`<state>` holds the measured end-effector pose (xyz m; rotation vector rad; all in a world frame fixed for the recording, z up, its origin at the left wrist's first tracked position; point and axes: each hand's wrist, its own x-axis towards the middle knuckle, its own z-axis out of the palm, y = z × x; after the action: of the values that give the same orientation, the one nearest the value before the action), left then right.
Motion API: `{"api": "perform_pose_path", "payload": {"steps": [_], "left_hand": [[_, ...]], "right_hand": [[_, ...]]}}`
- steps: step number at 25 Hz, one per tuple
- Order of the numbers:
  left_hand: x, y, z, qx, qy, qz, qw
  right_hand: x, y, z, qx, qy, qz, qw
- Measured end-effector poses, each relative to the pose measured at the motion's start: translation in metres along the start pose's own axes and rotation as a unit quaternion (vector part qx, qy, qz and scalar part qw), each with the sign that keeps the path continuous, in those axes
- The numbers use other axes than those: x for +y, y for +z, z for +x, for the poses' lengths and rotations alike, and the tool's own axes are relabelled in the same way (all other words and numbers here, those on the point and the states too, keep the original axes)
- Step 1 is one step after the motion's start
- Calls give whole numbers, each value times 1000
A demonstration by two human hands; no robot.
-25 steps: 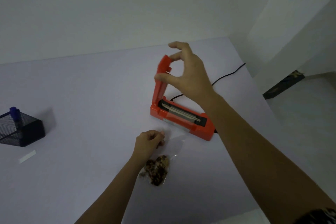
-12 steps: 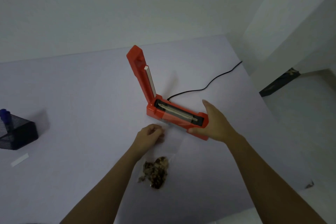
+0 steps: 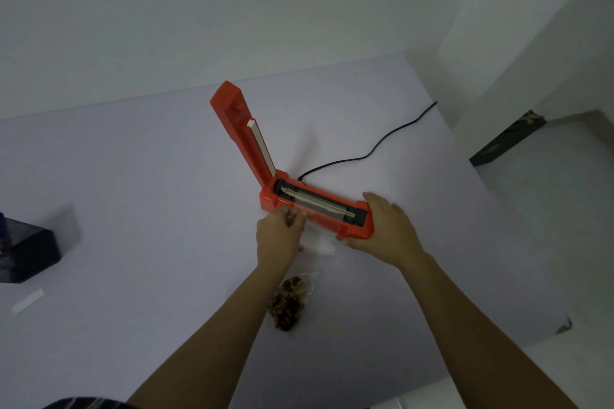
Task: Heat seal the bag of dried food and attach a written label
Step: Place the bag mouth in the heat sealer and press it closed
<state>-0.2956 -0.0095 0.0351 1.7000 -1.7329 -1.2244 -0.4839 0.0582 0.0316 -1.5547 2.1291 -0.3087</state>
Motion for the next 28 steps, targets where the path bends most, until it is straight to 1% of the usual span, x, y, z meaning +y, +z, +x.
{"api": "perform_pose_path", "payload": {"steps": [4, 7, 12, 28], "left_hand": [[0, 9, 1, 34, 18, 35, 999], [5, 9, -1, 40, 23, 56, 997], [11, 8, -5, 50, 56, 98, 992], [12, 7, -7, 58, 94, 111, 988]], "right_hand": [[1, 1, 2, -8, 1, -14, 1000], [1, 2, 3, -3, 1, -18, 1000], [1, 2, 2, 3, -2, -15, 1000], [3, 7, 4, 2, -3, -10, 1000]]}}
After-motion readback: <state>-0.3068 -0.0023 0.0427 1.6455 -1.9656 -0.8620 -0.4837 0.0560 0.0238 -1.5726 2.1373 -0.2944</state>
